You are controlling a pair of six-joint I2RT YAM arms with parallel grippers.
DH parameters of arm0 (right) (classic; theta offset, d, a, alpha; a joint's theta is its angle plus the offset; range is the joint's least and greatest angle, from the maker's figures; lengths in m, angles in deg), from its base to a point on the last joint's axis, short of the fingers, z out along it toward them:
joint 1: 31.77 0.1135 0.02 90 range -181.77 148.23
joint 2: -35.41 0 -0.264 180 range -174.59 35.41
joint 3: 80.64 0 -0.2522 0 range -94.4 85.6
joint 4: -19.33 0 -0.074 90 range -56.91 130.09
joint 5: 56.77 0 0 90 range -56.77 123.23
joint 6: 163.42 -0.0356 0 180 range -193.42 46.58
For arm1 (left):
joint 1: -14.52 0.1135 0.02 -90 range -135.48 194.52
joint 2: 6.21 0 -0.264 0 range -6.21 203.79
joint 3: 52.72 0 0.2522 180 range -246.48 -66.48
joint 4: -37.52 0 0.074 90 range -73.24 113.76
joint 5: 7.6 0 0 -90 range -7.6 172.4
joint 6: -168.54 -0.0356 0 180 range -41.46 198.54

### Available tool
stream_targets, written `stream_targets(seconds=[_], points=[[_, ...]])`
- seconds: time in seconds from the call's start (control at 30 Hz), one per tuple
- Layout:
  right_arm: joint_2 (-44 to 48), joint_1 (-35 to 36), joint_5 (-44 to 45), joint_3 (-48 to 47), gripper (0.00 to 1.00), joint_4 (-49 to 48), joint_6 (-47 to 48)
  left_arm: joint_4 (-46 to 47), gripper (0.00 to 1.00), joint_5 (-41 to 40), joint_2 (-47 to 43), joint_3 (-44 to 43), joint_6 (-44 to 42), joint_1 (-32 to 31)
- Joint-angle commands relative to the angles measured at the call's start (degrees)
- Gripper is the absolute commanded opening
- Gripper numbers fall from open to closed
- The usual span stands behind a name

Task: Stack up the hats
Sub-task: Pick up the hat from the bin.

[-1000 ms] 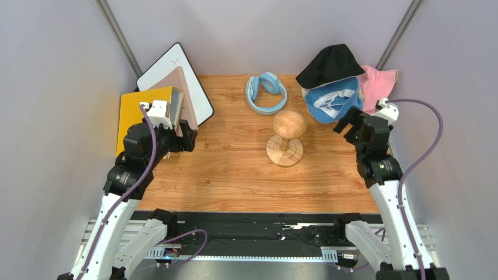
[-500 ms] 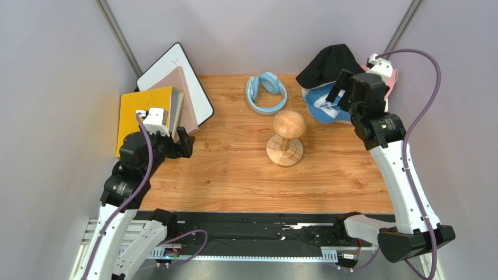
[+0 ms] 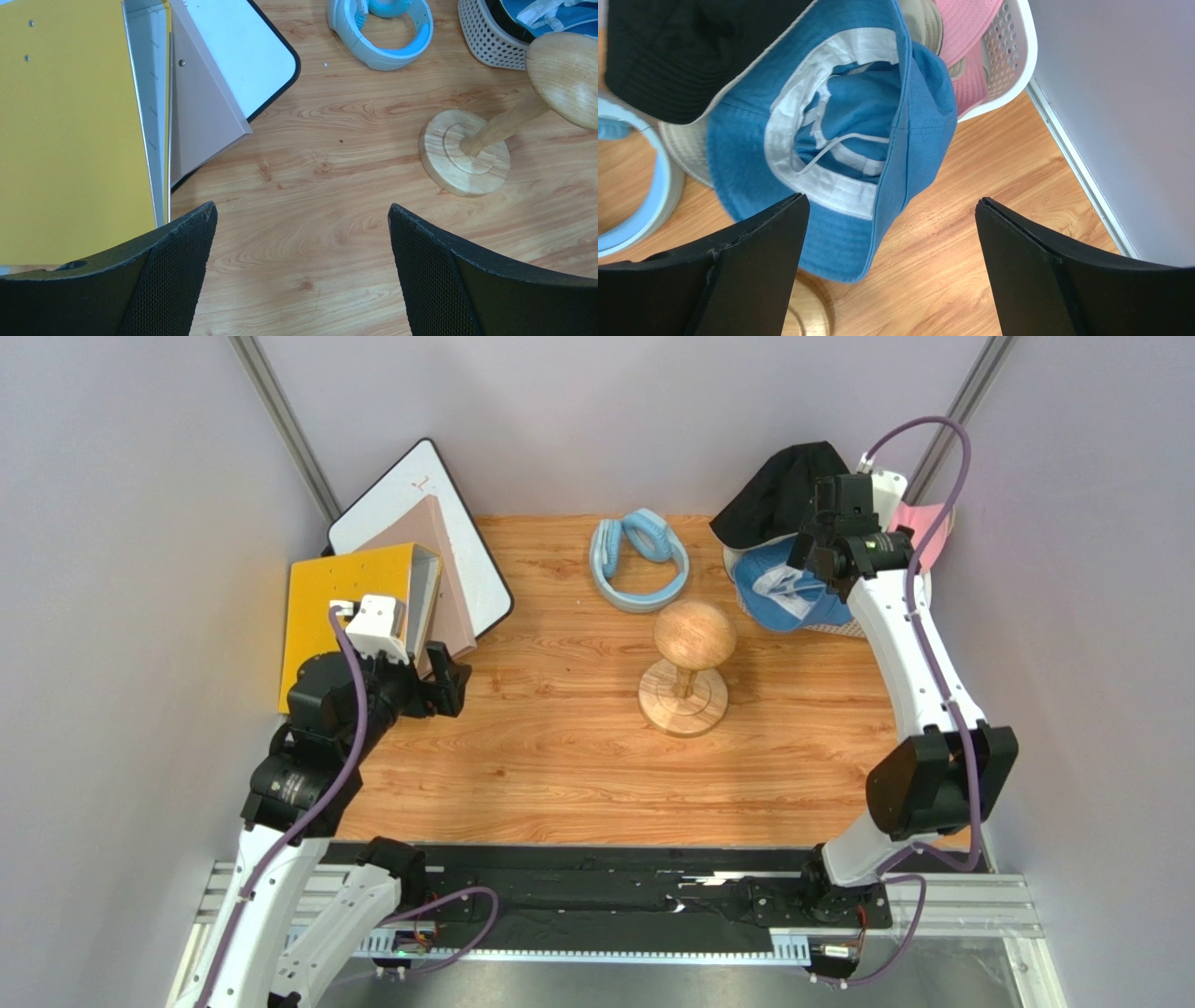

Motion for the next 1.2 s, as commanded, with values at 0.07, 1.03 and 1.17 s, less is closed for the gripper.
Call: stream_targets(seconds=[0.07,1.03,1.17], points=[[-6.61,-6.1,-1.79,-2.93,0.81,-1.84,0.37,0.72,0.96,2.25,0.53,0.43,-1.53,0.03],[6.38,-8.13,3.38,-4.69,0.0,1.5,1.33,0.55,0.96,3.75,2.03,0.34,-1.18,0.03],[9.45,-7.34,7.41,-4.6,0.0,1.59,2.29,0.55,0.96,4.18,2.38,0.25,-1.18,0.03]])
